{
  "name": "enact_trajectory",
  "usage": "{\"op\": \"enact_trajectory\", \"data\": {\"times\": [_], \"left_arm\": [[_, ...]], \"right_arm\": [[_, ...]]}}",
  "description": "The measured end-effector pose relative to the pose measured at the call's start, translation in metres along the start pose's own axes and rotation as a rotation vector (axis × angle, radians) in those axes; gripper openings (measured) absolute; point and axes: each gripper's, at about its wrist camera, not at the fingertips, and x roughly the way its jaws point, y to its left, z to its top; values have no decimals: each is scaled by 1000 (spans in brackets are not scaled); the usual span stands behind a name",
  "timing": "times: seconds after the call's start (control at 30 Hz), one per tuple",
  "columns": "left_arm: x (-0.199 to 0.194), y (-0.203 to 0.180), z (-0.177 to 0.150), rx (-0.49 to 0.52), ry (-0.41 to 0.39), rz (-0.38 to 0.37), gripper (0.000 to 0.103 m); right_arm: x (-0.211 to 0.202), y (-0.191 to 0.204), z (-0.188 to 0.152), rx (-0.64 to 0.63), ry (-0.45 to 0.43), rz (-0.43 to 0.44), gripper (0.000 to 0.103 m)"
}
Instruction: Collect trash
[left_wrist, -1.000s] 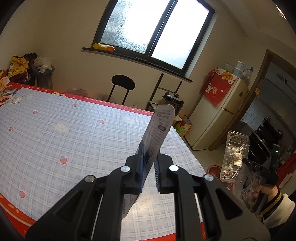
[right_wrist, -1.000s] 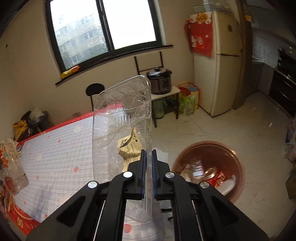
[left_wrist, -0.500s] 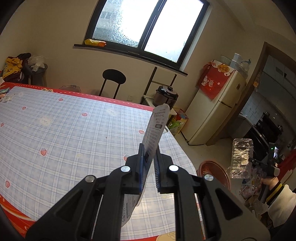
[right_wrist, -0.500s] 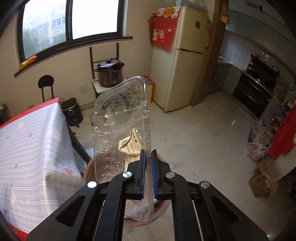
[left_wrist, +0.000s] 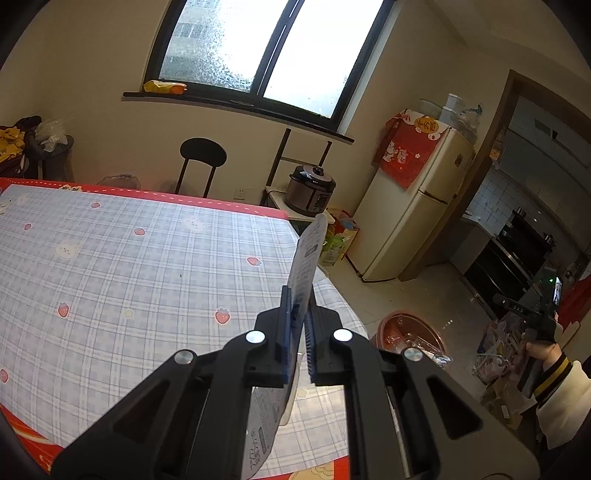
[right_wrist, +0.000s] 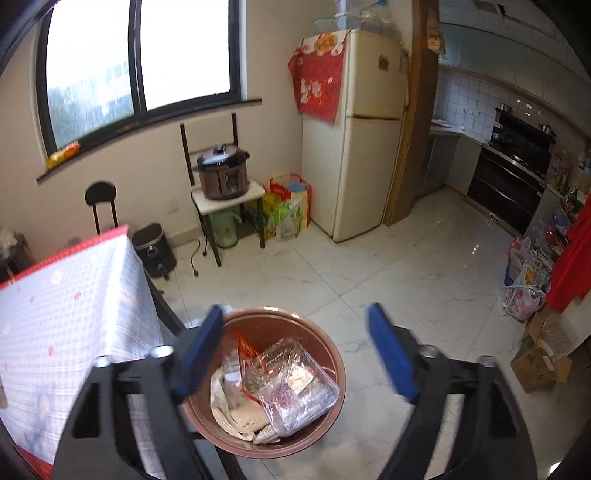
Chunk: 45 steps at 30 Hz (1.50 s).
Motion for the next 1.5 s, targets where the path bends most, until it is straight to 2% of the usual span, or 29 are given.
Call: {"op": "enact_trajectory", "data": {"times": [0.03, 0.07, 0.2, 0.33, 0.5, 0.73, 0.77, 0.8, 0.83, 0.87, 0.97, 1.07, 1.23, 1.5], "left_arm": [[1, -3, 1, 5, 1, -8, 10], [2, -6, 2, 10, 2, -15, 10], [10, -25, 6, 50, 6, -60, 10], [28, -58, 11, 99, 24, -137, 10], [67, -118, 15, 173, 71, -262, 10], [139, -229, 18, 277, 165, -483, 11], [146, -243, 21, 295, 165, -496, 23], [151, -256, 26, 305, 154, -513, 56], [150, -262, 30, 303, 121, -512, 70], [149, -267, 33, 303, 92, -510, 77], [142, -273, 39, 332, 63, -497, 80], [131, -261, 39, 351, 32, -445, 90], [113, -223, 45, 313, 37, -373, 94], [72, -152, 59, 305, 29, -292, 97]], "right_arm": [[-6, -2, 1, 10, -16, 0, 96], [-12, -3, 3, 20, -29, 2, 98], [-30, -6, 5, 42, -44, 1, 98], [-42, -6, 6, 29, -47, 12, 98], [-56, -17, 2, 34, -56, 24, 98], [-61, -48, -4, 71, -45, -22, 98], [-61, -52, -5, 76, -39, -31, 98], [-61, -55, -5, 80, -35, -37, 98], [-61, -58, -5, 84, -33, -43, 98], [-61, -59, -6, 86, -34, -46, 98], [-61, -62, -8, 93, -38, -50, 98], [-60, -59, -10, 96, -33, -44, 98], [-61, -41, -10, 83, -23, -31, 98], [-88, 2, -11, 82, -39, -34, 98]]}}
